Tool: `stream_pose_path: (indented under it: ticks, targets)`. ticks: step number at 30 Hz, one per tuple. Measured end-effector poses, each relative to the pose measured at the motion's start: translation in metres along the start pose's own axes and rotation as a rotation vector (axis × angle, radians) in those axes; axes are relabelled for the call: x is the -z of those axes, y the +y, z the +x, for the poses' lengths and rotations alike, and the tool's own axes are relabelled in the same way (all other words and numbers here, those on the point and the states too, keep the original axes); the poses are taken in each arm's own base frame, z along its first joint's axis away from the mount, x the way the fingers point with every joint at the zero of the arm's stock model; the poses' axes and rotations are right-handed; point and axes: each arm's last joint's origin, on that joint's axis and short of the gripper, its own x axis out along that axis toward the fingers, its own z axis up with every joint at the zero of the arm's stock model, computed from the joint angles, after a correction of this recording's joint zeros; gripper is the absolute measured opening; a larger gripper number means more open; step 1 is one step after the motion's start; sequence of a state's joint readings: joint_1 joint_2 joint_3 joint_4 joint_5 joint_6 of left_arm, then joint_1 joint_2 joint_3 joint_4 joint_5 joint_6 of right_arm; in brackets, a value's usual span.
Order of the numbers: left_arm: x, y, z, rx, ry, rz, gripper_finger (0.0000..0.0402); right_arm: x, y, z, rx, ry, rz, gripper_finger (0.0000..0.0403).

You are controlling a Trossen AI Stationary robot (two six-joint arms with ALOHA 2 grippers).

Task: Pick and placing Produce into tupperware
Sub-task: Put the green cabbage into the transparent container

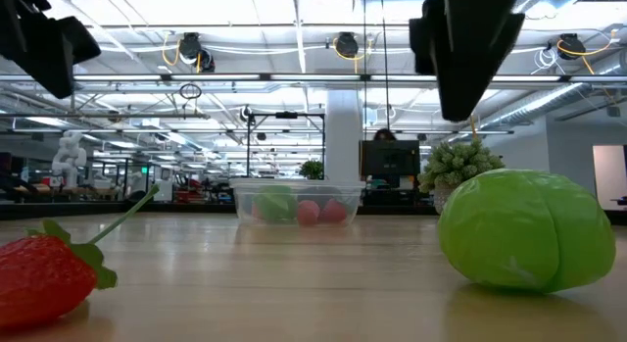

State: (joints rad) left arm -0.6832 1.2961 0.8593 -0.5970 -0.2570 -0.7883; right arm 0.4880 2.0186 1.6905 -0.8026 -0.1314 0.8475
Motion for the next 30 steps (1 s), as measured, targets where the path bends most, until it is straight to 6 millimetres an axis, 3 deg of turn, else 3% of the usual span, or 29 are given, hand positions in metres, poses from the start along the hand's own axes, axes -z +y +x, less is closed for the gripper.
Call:
stream_pose_path:
  ticks: [10, 18, 25, 30]
  targets:
    - [0.009, 0.016, -0.002, -0.218, 0.033, 0.051, 0.0228, 0.016, 0.018, 0.003, -0.042, 0.0, 0.33, 0.0194]
    - [0.01, 0.019, -0.003, -0.287, 0.01, 0.089, 0.0227, 0.036, 0.031, 0.006, 0.02, -0.076, 0.532, 0.0194]
    - [0.01, 0.019, -0.003, -0.282, 0.015, 0.091, 0.0227, 0.045, 0.037, 0.007, 0.051, -0.179, 0.538, 0.0194]
    - [0.011, 0.018, -0.003, -0.26, 0.034, 0.086, 0.0227, 0.052, 0.034, 0.009, 0.108, -0.154, 0.5, 0.0194]
